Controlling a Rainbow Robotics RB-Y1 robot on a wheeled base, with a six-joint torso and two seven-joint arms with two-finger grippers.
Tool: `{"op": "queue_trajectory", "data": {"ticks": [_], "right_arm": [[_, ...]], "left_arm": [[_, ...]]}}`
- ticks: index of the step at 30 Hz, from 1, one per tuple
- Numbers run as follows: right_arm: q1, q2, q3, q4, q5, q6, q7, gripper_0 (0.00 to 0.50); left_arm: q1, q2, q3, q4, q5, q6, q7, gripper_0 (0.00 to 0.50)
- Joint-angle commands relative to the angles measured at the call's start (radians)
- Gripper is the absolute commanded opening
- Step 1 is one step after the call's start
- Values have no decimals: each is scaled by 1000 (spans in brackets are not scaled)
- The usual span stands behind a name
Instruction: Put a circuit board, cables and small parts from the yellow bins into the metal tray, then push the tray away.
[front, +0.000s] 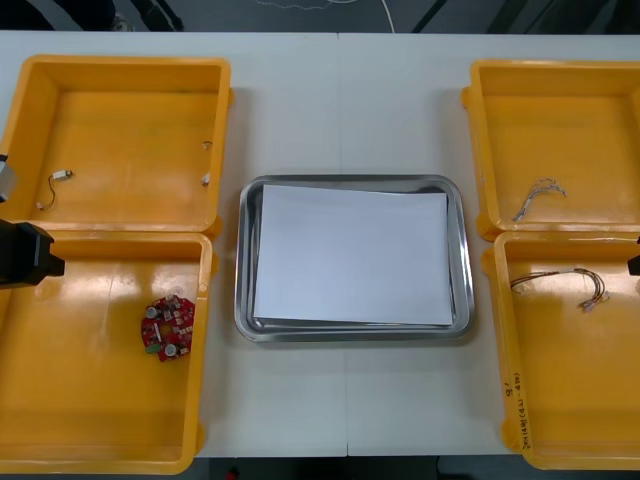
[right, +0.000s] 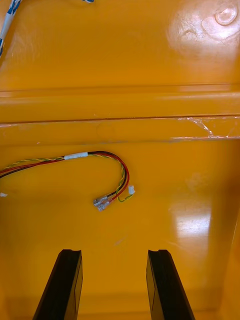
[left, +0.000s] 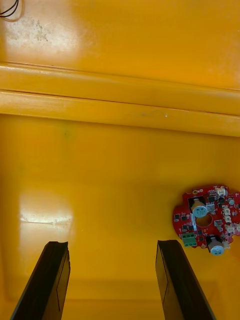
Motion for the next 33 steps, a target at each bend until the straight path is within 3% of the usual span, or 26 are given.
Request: {"op": "queue_trajectory", "data": {"ticks": [1,33], "right_arm": [[-16,-2,7,-23,-6,1,-20,370],[-16,-2,7,-23,-6,1,-20,370]], "left_arm": [[-2,39,-10,-9,6,-8,-39,500],[-2,39,-10,-9,6,-8,-39,500]]}}
